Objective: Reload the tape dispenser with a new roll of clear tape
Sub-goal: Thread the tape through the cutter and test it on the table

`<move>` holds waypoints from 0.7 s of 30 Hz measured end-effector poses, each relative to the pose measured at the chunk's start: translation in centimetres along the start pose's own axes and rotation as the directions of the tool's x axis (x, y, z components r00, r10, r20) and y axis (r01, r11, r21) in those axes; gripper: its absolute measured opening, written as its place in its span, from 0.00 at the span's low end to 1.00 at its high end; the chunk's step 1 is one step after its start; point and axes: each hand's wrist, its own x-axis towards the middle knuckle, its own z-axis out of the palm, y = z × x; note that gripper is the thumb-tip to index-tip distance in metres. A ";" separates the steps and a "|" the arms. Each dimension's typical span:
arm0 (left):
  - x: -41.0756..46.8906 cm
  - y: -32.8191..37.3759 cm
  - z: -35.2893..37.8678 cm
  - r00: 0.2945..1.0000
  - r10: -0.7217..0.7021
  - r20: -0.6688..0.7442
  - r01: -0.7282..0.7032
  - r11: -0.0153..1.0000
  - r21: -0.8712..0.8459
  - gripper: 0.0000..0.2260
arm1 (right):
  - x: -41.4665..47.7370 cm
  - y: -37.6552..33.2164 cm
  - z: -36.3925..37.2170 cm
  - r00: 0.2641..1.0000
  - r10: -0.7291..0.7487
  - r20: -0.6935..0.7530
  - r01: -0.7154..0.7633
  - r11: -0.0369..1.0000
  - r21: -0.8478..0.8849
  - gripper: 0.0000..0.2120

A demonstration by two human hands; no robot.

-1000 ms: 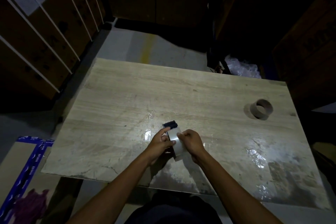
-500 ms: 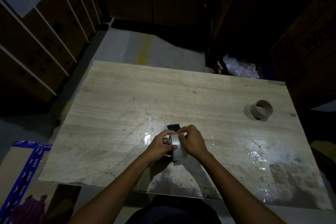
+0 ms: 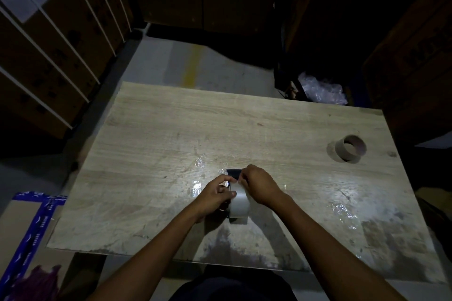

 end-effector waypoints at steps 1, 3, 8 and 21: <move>0.1 0.1 0.0 1.000 -0.001 -0.006 0.001 1.000 -0.004 0.10 | 0.1 0.0 0.1 1.000 -0.004 0.011 0.004 1.000 -0.015 0.11; 0.3 0.2 0.1 1.000 -0.006 -0.016 0.006 1.000 -0.010 0.09 | 0.2 0.1 0.4 1.000 -0.008 0.023 0.009 0.999 -0.031 0.11; 0.6 0.5 -0.2 0.999 -0.037 0.005 0.037 0.999 0.009 0.12 | 0.6 0.4 0.6 0.999 -0.004 0.046 0.007 0.998 -0.063 0.09; 1.8 2.0 0.2 0.993 -0.039 -0.113 0.071 0.951 0.299 0.04 | 0.5 1.0 -0.2 0.999 0.049 -0.004 -0.048 0.980 0.191 0.09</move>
